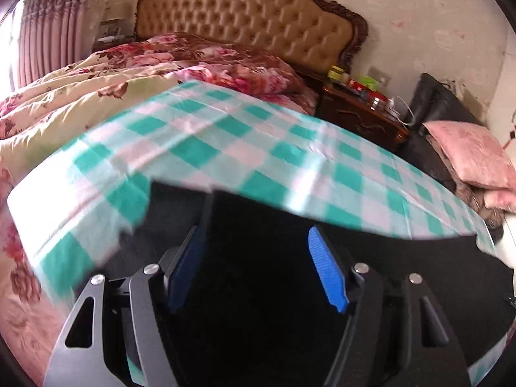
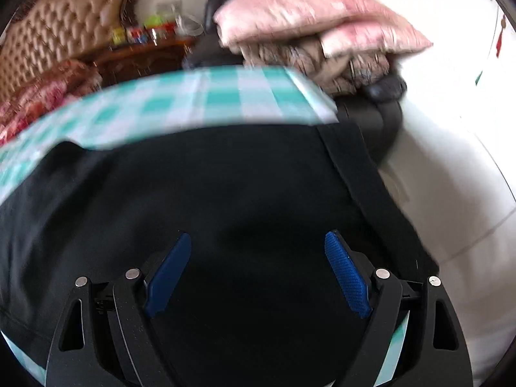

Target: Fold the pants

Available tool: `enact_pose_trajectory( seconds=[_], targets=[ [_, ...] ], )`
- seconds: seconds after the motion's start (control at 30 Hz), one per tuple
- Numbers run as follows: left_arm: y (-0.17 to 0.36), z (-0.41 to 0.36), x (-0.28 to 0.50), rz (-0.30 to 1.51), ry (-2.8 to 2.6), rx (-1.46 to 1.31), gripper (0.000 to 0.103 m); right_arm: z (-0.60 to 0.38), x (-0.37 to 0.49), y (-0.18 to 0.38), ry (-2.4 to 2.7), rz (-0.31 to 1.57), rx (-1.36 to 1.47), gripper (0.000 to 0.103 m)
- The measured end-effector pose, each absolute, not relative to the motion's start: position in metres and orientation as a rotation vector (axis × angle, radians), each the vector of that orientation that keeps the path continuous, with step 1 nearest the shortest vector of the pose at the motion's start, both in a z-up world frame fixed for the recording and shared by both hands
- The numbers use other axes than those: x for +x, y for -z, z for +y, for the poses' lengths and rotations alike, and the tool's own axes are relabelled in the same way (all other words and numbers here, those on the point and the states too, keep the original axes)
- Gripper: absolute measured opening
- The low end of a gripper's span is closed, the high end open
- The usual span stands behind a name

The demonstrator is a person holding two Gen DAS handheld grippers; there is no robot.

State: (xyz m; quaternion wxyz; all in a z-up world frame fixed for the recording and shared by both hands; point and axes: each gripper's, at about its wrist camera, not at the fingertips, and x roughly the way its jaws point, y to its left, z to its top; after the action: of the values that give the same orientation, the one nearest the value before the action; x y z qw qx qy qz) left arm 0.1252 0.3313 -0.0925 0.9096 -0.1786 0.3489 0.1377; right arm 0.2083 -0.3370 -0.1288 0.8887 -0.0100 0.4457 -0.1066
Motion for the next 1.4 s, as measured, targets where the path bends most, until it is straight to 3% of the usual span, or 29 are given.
enact_pose_trajectory(
  seconds=[0.57,0.97,1.27,1.4],
  targets=[
    [0.073,0.193,0.084,0.767,-0.079,-0.275,0.068,-0.309,0.141,0.12,0.224,0.888,-0.026,0.082],
    [0.066,0.119,0.087,0.82,0.059,-0.19,0.075,-0.295,0.127,0.102,0.217,0.867,-0.008,0.082],
    [0.077,0.117,0.089,0.856,0.049,-0.197,0.075,-0.31,0.128,0.114,0.238,0.889,0.008,0.082],
    [0.083,0.138,0.085,0.878,-0.018,-0.223,0.075,-0.352,0.116,0.115,0.353,0.855,0.14,0.082]
  ],
)
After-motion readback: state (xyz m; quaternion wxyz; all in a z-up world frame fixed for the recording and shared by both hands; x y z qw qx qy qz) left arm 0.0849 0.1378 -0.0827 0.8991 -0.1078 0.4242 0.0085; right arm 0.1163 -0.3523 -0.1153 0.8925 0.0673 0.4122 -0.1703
